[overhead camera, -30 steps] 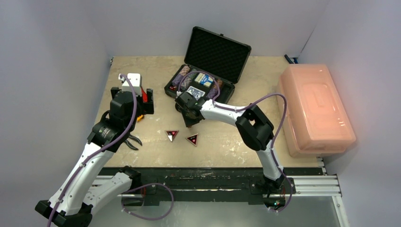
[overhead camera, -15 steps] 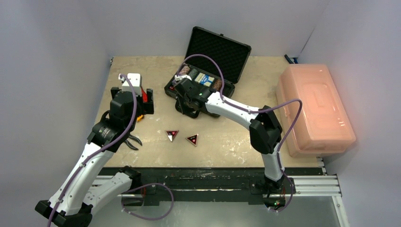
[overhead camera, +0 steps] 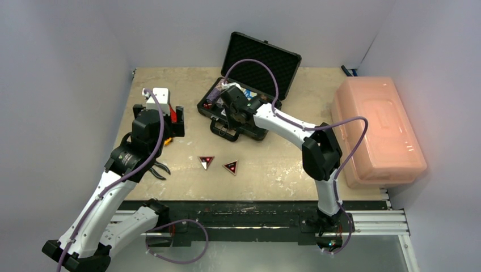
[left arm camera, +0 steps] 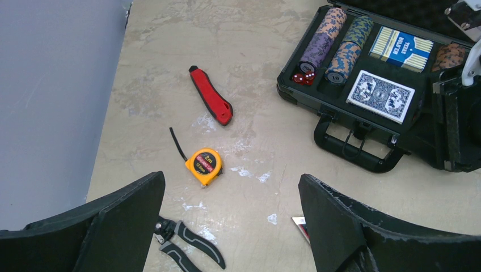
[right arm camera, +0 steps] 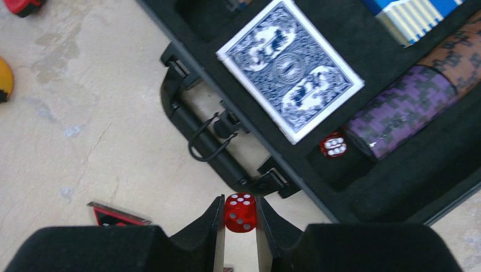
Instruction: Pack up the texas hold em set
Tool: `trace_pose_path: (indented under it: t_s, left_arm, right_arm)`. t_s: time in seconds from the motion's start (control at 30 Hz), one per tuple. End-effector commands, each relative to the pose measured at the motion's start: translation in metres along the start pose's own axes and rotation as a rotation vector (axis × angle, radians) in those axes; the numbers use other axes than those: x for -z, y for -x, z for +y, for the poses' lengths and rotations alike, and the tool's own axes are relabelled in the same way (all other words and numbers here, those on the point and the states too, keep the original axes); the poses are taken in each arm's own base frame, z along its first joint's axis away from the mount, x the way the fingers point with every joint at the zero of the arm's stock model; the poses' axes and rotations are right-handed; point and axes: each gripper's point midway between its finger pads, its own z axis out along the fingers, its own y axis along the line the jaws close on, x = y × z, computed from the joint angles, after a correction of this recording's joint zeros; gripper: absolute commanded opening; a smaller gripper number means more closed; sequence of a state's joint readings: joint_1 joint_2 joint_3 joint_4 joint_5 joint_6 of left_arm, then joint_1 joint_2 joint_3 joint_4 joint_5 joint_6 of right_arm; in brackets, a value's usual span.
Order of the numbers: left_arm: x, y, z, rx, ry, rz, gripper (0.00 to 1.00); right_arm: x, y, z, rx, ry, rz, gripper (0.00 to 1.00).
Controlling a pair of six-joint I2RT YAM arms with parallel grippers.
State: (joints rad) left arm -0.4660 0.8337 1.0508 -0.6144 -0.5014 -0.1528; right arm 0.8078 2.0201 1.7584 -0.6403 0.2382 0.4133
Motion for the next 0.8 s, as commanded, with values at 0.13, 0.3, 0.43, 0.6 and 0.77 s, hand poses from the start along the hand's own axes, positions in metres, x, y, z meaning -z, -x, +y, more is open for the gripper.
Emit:
trace_pose_path:
  t_s: [0.13, 0.3, 0.43, 0.6, 0.77]
  left_arm:
    - [-0.002, 0.009, -0.001, 0.007, -0.003, -0.033, 0.88]
    - [-0.002, 0.009, -0.001, 0.004, -0.002, -0.032, 0.88]
    - [-0.003, 0.008, -0.001, 0.001, 0.001, -0.029, 0.88]
    - [-0.004, 0.008, -0.001, 0.000, 0.002, -0.027, 0.88]
    - [-0.004, 0.007, -0.001, -0.003, 0.003, -0.025, 0.88]
  right_arm:
    - [0.011, 0.022, -0.040, -0.038, -0.044, -0.048, 0.05]
    - [0.001, 0.020, -0.050, -0.039, -0.062, -0.034, 0.05]
    - [-0.006, 0.017, -0.056, -0.042, -0.074, -0.023, 0.05]
    - [-0.014, 0.014, -0.061, -0.043, -0.091, -0.014, 0.06]
    - [-0.021, 0.010, -0.067, -0.044, -0.113, 0.000, 0.06]
